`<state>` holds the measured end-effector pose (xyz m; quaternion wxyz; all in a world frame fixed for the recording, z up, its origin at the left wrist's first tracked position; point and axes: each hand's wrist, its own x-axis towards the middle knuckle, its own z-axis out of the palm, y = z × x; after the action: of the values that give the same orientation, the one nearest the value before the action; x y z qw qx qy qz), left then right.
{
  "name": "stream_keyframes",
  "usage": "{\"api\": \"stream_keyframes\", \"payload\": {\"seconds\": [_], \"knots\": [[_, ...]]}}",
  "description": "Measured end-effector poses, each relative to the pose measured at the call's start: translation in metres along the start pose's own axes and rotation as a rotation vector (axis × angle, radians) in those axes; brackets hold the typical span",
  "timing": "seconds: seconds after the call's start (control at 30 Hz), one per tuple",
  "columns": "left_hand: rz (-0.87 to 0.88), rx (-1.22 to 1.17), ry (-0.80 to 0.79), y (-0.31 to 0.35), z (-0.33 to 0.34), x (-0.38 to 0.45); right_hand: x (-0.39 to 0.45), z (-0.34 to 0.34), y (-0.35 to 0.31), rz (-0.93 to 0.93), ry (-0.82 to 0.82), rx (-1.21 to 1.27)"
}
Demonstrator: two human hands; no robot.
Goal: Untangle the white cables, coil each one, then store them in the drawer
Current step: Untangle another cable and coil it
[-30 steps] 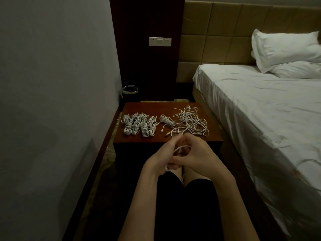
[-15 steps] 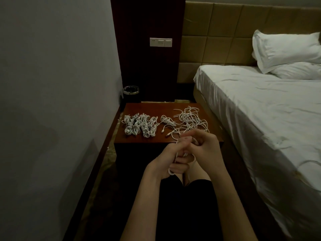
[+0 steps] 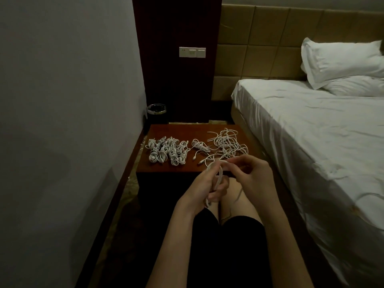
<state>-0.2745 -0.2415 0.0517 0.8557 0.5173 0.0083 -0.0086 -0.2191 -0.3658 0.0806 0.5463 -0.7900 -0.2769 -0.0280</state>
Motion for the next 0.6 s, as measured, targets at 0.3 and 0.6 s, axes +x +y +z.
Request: {"api": "stream_keyframes", "payload": {"seconds": [0.3,0.6], "knots": [[0.127,-0.013,0.218,0.003,-0.005,0.004,-0.003,0.001,0.007,0.101,-0.179,0.124],[0.088,-0.270,0.335,0.003,0.000,0.006,-0.006,0.029,0.016,0.041,-0.189,-0.074]]}}
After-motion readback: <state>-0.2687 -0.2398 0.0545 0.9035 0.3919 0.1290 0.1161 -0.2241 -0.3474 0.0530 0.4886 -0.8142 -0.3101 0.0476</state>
